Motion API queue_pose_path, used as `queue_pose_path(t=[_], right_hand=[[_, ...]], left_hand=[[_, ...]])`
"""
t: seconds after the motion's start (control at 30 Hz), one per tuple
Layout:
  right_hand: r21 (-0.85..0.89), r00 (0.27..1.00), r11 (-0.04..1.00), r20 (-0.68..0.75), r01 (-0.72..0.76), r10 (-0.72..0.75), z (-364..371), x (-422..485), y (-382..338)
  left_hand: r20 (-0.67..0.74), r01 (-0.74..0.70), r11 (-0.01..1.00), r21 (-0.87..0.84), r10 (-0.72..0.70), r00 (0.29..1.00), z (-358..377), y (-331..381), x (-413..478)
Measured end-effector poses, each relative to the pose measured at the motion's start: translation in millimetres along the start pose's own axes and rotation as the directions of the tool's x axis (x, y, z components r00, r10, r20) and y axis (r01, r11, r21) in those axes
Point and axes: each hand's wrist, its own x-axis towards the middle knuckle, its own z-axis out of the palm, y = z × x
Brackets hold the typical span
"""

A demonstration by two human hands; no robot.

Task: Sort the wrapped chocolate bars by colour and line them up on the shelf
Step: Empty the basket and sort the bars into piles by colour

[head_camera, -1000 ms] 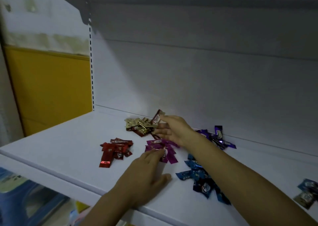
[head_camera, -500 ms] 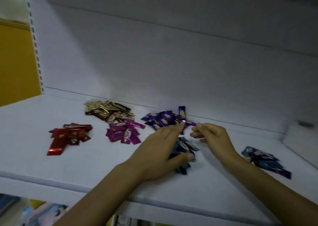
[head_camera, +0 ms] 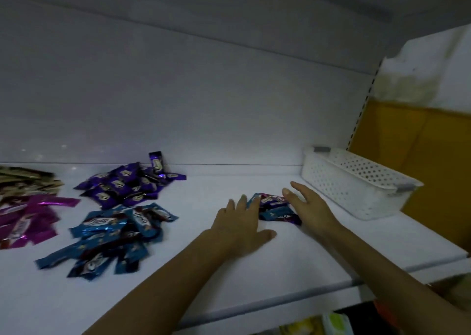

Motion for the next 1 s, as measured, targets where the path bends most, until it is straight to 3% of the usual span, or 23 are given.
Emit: queue_pose_path(t=[0.1, 0.2, 0.37, 0.5, 0.7, 0.83, 0.9, 1.0], right_hand=[[0.125, 0.997, 0.992, 0.071, -0.019, 0.010, 6, 20, 0], [0.096, 0.996, 0.995, 0.078, 0.029, -0.037, 17, 28, 10], [0.406, 0.997, 0.914, 0.073, -0.020, -0.010, 12, 36, 23], [0.374, 0.999, 0.926, -0.040, 0.050, -0.038, 14, 46, 24], [0.381, 0.991, 0.921, -0.133, 0.082, -0.033, 16, 48, 29], [0.386, 0.988, 0.919, -0.153, 0.076, -0.017, 14, 50, 28], [0.354, 0.987, 0.932, -0.157, 0.078, -0.022, 14, 47, 29], [0.264, 0.989, 0.960, -0.138, 0.096, -0.061, 16, 44, 28]], left_hand=[[-0.017, 0.015, 0.997, -0.069, -0.016, 1.000, 11, 6, 16], [-0.050, 0.007, 0.996, -0.089, -0.012, 0.999, 16, 9, 32], [-0.142, -0.002, 0.995, -0.102, -0.012, 0.990, 20, 19, 59], [-0.367, -0.063, 0.988, -0.140, 0.007, 0.930, 21, 17, 61], [-0.463, -0.107, 0.993, -0.049, 0.072, 0.883, 22, 18, 62], [-0.499, -0.046, 0.998, -0.044, 0.018, 0.866, 25, 16, 64], [-0.499, -0.040, 0.992, -0.121, -0.026, 0.866, 23, 14, 64], [-0.503, -0.015, 0.900, -0.435, -0.229, 0.833, 18, 9, 62]])
